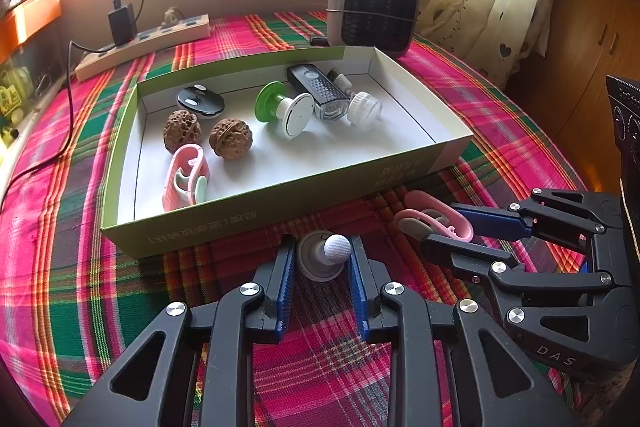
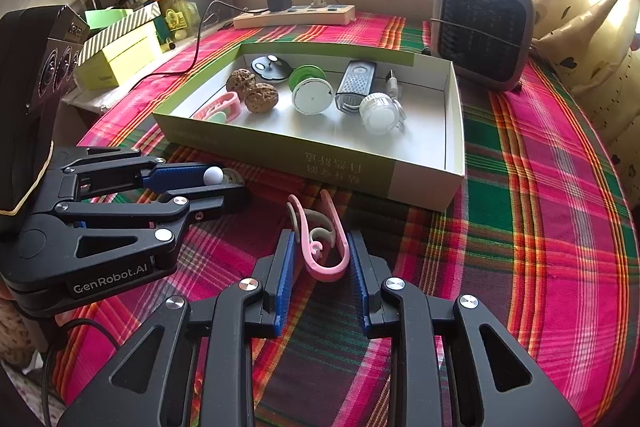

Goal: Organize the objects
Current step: 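Carry the white knob and pink ear hook up over the tray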

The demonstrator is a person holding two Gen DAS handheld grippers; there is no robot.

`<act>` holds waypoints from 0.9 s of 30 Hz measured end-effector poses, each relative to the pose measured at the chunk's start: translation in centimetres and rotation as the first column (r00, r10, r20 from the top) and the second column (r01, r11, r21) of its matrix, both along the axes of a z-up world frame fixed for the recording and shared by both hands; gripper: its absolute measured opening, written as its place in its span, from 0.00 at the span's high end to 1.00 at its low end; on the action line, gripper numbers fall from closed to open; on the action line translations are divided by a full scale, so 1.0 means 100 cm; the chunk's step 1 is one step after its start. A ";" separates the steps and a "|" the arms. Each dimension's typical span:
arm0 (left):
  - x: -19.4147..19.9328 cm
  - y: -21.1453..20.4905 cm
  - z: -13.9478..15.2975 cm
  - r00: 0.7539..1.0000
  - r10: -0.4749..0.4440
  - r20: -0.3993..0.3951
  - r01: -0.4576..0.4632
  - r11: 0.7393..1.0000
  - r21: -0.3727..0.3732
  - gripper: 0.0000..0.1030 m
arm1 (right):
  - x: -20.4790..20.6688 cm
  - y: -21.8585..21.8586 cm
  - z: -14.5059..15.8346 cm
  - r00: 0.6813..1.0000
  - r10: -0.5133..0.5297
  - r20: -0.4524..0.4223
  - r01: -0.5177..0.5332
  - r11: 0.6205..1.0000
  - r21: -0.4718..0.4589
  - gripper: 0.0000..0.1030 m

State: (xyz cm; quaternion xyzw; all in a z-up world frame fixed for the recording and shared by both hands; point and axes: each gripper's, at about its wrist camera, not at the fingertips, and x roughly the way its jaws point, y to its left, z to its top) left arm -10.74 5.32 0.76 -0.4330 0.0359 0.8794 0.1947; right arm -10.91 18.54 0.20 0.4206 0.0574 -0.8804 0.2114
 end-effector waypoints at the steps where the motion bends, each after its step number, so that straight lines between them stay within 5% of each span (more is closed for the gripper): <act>1: 0.000 0.000 0.000 1.000 0.000 0.000 0.000 1.000 0.000 0.78 | 0.000 0.000 0.000 1.000 0.000 0.000 0.000 1.000 0.000 0.74; 27: 0.004 -0.004 0.014 0.999 0.002 -0.037 -0.002 1.000 0.007 0.78 | 0.003 0.002 0.010 1.000 -0.005 -0.018 0.004 1.000 -0.019 0.74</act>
